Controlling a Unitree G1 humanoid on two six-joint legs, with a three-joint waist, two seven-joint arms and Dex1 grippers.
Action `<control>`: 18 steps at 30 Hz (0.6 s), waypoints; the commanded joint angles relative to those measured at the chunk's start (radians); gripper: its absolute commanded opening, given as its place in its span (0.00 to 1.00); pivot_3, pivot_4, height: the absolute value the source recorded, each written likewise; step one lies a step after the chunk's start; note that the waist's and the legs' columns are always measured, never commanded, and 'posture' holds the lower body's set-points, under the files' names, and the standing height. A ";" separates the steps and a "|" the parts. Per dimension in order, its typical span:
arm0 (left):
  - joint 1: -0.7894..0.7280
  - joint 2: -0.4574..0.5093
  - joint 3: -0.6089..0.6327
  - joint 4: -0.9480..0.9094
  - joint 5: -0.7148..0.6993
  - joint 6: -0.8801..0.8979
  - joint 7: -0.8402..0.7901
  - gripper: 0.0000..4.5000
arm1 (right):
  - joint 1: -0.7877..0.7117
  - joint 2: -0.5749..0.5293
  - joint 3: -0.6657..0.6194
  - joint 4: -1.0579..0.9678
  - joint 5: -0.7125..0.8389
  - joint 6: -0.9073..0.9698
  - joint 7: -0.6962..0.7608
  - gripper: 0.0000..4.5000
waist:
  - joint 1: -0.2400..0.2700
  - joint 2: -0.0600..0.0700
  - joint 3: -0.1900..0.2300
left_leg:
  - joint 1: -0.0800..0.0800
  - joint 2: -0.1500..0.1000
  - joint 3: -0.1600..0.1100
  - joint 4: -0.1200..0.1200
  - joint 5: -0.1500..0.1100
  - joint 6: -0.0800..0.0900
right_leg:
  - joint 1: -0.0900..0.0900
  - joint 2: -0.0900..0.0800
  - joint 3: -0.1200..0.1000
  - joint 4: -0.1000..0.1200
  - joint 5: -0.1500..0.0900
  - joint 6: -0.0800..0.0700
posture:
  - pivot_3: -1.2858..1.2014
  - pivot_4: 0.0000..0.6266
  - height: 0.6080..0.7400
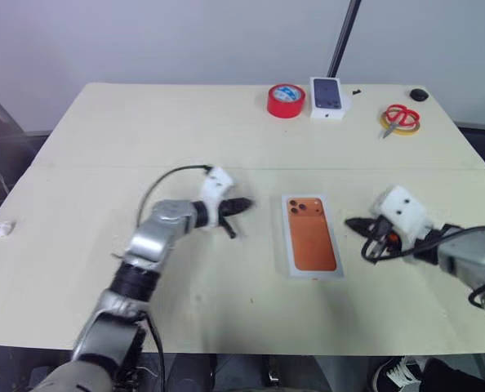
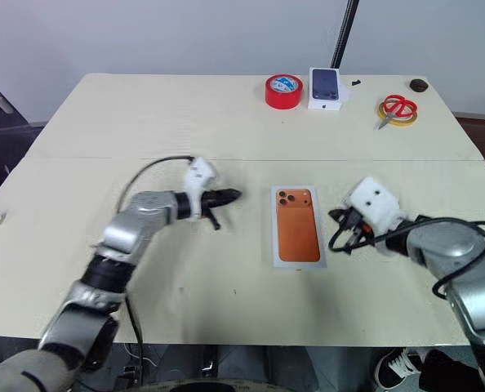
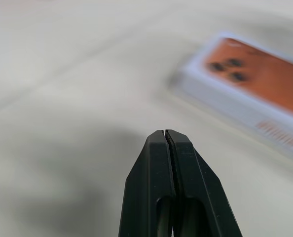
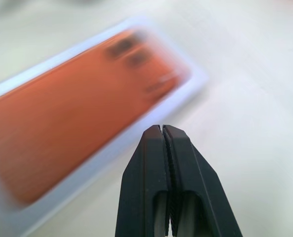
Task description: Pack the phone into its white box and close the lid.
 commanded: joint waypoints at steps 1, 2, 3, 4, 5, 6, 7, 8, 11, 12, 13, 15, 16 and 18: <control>0.099 0.077 0.142 -0.090 -0.032 -0.012 0.033 0.01 | -0.036 0.037 -0.039 0.132 0.002 -0.105 0.022 0.01 | 0.002 0.000 0.000 | 0.000 0.000 0.000 0.000 0.000 0.000 | 0.000 0.000 0.000 0.000 0.000 0.000 | 0.52 0.24 0.94; 0.118 0.093 0.169 -0.097 -0.043 -0.007 0.038 0.01 | -0.045 0.042 -0.037 0.152 0.003 -0.118 0.027 0.01 | 0.003 0.000 0.000 | 0.000 0.000 0.000 0.000 0.000 0.000 | 0.000 -0.001 0.000 0.000 0.000 0.000 | 0.52 0.24 0.94; 0.136 0.109 0.202 -0.105 -0.057 0.000 0.043 0.01 | -0.059 0.051 -0.038 0.176 0.011 -0.126 0.031 0.01 | 0.005 0.000 0.000 | 0.000 0.001 0.000 0.000 0.000 0.000 | 0.000 -0.002 0.000 -0.001 0.000 0.000 | 0.52 0.24 0.94; 0.157 0.124 0.231 -0.114 -0.064 -0.002 0.049 0.01 | -0.073 0.058 -0.037 0.210 0.013 -0.141 0.039 0.01 | 0.006 0.000 0.000 | 0.000 0.000 0.000 0.000 0.000 0.000 | 0.000 -0.002 0.000 -0.001 0.000 0.000 | 0.52 0.24 0.94; 0.177 0.138 0.261 -0.126 -0.071 -0.003 0.059 0.01 | -0.086 0.065 -0.035 0.246 0.011 -0.158 0.045 0.01 | 0.005 0.000 0.000 | -0.001 0.000 0.000 0.000 0.000 0.000 | 0.000 -0.002 0.000 0.000 0.000 0.000 | 0.52 0.24 0.94; 0.197 0.146 0.295 -0.133 -0.083 0.000 0.071 0.01 | -0.096 0.071 -0.031 0.284 0.007 -0.178 0.054 0.01 | 0.003 0.000 0.000 | 0.000 0.001 0.000 0.000 0.000 0.000 | 0.000 -0.002 0.000 0.000 0.000 0.000 | 0.52 0.24 0.94; 0.208 0.152 0.316 -0.135 -0.093 0.001 0.079 0.01 | -0.102 0.076 -0.026 0.306 0.003 -0.190 0.059 0.01 | 0.004 0.000 0.000 | 0.000 0.000 0.001 0.000 0.000 0.000 | 0.000 -0.002 0.000 0.000 0.000 0.000 | 0.52 0.24 0.94; 0.219 0.153 0.343 -0.148 -0.110 0.017 0.093 0.01 | -0.103 0.078 -0.020 0.327 -0.003 -0.206 0.066 0.01 | 0.004 0.000 0.000 | 0.000 0.001 0.000 0.000 0.000 0.000 | 0.000 -0.002 0.000 0.000 0.000 0.000 | 0.52 0.24 0.94; 0.256 0.160 0.380 -0.178 -0.135 0.043 0.113 0.01 | -0.096 0.083 -0.014 0.364 -0.009 -0.236 0.084 0.01 | 0.002 0.000 0.000 | 0.000 0.001 0.000 0.000 0.000 0.000 | 0.000 -0.002 -0.001 0.000 0.000 0.000 | 0.52 0.24 0.94; 0.263 0.166 0.383 -0.180 -0.138 0.044 0.113 0.01 | -0.094 0.086 -0.011 0.365 -0.011 -0.240 0.083 0.01 | 0.001 0.000 0.000 | 0.000 0.001 0.001 0.000 0.000 0.000 | 0.000 -0.002 0.000 0.000 0.000 0.000 | 0.52 0.24 0.94; 0.271 0.171 0.382 -0.183 -0.138 0.045 0.115 0.01 | -0.092 0.089 -0.009 0.365 -0.013 -0.242 0.083 0.01 | 0.001 0.000 0.000 | 0.000 0.001 0.001 0.000 0.000 0.000 | 0.000 -0.002 0.000 0.000 0.000 0.000 | 0.52 0.24 0.94; 0.280 0.176 0.377 -0.186 -0.143 0.049 0.121 0.01 | -0.090 0.095 -0.005 0.363 -0.011 -0.242 0.084 0.01 | 0.001 0.000 0.000 | 0.000 0.001 0.001 0.000 0.000 0.000 | 0.000 -0.002 0.000 0.000 0.000 0.000 | 0.52 0.24 0.94; 0.285 0.177 0.368 -0.188 -0.142 0.048 0.121 0.01 | -0.085 0.098 -0.003 0.357 -0.010 -0.243 0.084 0.01 | 0.001 0.000 0.000 | 0.000 0.001 0.001 0.000 0.000 0.000 | 0.000 -0.002 0.000 0.000 0.000 0.000 | 0.52 0.24 0.94; 0.288 0.176 0.354 -0.189 -0.139 0.046 0.122 0.01 | -0.076 0.104 -0.003 0.346 -0.007 -0.245 0.084 0.01 | 0.001 0.000 0.000 | 0.000 0.001 0.001 0.000 0.000 0.000 | 0.000 -0.002 0.000 0.000 0.000 0.000 | 0.52 0.24 0.94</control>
